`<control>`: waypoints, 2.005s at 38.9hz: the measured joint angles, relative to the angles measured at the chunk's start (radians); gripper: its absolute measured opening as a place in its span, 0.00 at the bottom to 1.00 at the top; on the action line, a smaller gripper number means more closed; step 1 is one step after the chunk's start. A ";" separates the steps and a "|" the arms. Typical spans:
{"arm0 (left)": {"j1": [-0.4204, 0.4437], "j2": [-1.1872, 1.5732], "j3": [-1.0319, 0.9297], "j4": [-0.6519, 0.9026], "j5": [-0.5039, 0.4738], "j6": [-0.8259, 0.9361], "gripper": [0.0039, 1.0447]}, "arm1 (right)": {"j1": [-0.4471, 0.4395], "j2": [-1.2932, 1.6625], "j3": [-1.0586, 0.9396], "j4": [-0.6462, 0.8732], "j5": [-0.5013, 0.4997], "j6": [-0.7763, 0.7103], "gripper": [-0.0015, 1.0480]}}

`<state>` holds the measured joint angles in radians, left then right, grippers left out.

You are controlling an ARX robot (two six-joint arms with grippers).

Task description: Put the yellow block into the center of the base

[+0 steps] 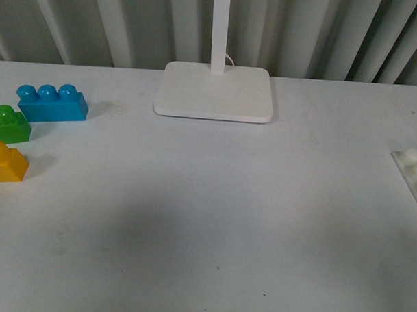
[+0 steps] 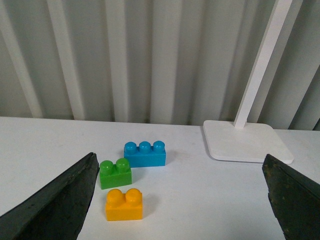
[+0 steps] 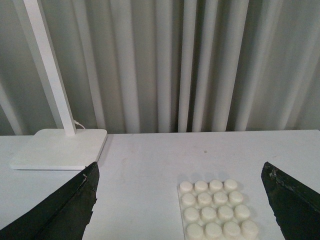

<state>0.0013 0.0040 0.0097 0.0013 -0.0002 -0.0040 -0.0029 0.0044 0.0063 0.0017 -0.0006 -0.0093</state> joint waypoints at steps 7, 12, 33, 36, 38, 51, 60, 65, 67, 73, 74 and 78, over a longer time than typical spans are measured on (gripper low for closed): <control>0.000 0.000 0.000 0.000 0.000 0.000 0.94 | 0.000 0.000 0.000 0.000 0.000 0.000 0.91; 0.000 0.000 0.000 0.000 0.000 0.000 0.94 | 0.000 0.000 0.000 0.000 0.000 0.000 0.91; 0.000 0.000 0.000 0.000 0.000 0.000 0.94 | -0.174 0.455 0.159 -0.146 -0.277 0.019 0.91; 0.000 0.000 0.000 0.000 0.000 0.000 0.94 | -0.264 0.630 0.194 -0.003 -0.314 -0.013 0.91; 0.000 0.000 0.000 0.000 0.000 0.000 0.94 | -0.332 0.786 0.241 0.103 -0.345 -0.040 0.91; 0.000 0.000 0.000 0.000 0.000 0.000 0.94 | -0.434 1.734 0.576 0.500 -0.317 -0.210 0.91; 0.000 0.000 0.000 0.000 0.000 0.000 0.94 | -0.373 1.933 0.682 0.477 -0.291 -0.219 0.91; 0.000 0.000 0.000 0.000 0.000 0.000 0.94 | -0.347 1.980 0.713 0.477 -0.281 -0.212 0.91; 0.000 0.000 0.000 0.000 0.000 0.000 0.94 | -0.343 1.996 0.726 0.480 -0.272 -0.211 0.91; 0.000 0.000 0.000 0.000 0.000 0.000 0.94 | -0.347 2.036 0.763 0.480 -0.258 -0.204 0.91; 0.000 0.000 0.000 0.000 0.000 0.000 0.94 | -0.348 2.041 0.767 0.480 -0.257 -0.204 0.91; 0.000 0.000 0.000 0.000 0.000 0.000 0.94 | -0.348 2.055 0.780 0.476 -0.252 -0.204 0.91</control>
<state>0.0013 0.0040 0.0097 0.0013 0.0002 -0.0040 -0.3508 2.0598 0.7860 0.4778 -0.2523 -0.2138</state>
